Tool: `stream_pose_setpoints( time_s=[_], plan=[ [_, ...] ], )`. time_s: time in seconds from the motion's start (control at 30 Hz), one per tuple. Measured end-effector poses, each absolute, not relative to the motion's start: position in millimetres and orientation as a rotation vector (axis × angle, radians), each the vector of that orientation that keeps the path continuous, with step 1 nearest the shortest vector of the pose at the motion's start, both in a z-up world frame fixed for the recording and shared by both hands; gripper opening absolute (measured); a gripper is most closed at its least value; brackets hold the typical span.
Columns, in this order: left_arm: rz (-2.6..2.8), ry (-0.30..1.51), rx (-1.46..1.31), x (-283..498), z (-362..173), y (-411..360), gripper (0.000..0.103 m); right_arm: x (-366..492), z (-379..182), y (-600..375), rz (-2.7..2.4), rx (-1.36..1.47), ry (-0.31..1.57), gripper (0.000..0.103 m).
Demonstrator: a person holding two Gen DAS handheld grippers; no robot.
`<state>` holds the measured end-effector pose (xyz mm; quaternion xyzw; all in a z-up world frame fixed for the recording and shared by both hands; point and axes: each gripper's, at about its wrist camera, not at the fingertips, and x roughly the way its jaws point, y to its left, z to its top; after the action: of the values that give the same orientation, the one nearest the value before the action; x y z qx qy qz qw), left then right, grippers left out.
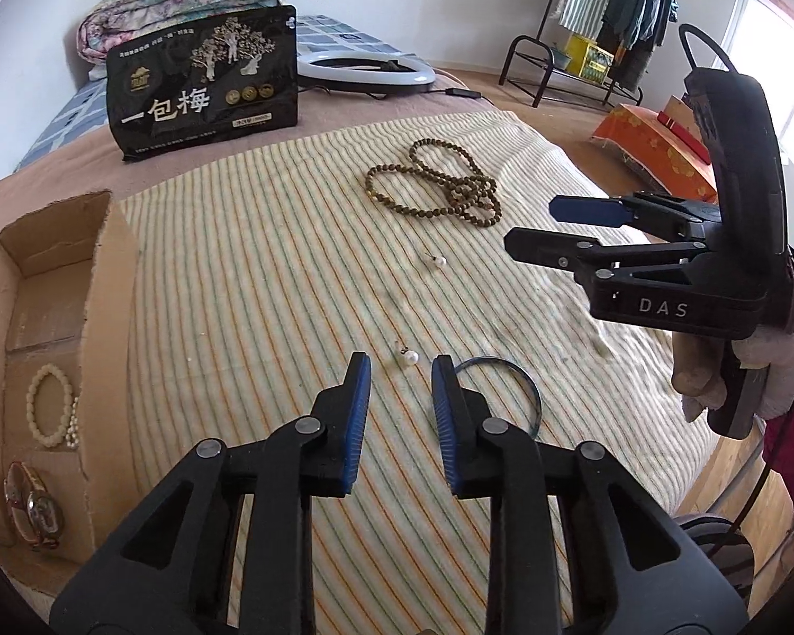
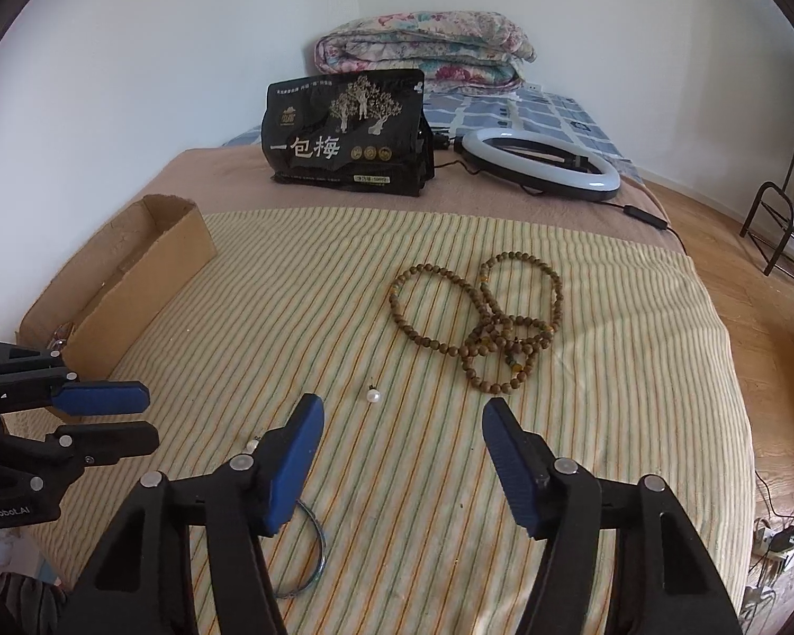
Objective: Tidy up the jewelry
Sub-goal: 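Move both tools to the small pearl earrings and close the left tool on one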
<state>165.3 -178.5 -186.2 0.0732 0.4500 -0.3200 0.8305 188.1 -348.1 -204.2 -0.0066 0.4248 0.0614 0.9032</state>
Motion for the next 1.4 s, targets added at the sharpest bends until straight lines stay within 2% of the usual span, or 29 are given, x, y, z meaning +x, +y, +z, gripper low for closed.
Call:
stream_pose_setpoints(
  time_s=[0.1, 0.33, 0.8, 1.07, 1.23, 1.4],
  plan=[
    [-0.693, 0.971, 0.169, 168.8, -195.4, -189.8, 0.019, 193.4, -212.9, -347.5, 0.139, -0.011, 0.892, 0.06],
    [-0.698, 1.003, 0.186, 174.5, -213.6, -205.0, 0.019, 205.4, -228.9, -346.3, 0.176, 0.012, 0.922, 0.045],
    [-0.671, 1.027, 0.208, 189.3, -236.0, -211.4, 0.014, 226.3, -252.1, -334.3, 0.202, -0.008, 0.959, 0.036],
    [-0.665, 1.025, 0.21, 190.8, -241.9, -209.5, 0.009, 232.2, -259.4, -328.2, 0.203, -0.044, 0.971, 0.024],
    [-0.666, 1.018, 0.221, 191.4, -242.5, -209.3, 0.009, 232.4, -259.5, -325.2, 0.206, -0.065, 0.97, 0.023],
    [-0.653, 1.002, 0.229, 192.0, -244.3, -209.5, 0.009, 232.0, -260.4, -325.0, 0.206, -0.066, 0.967, 0.013]
  ],
)
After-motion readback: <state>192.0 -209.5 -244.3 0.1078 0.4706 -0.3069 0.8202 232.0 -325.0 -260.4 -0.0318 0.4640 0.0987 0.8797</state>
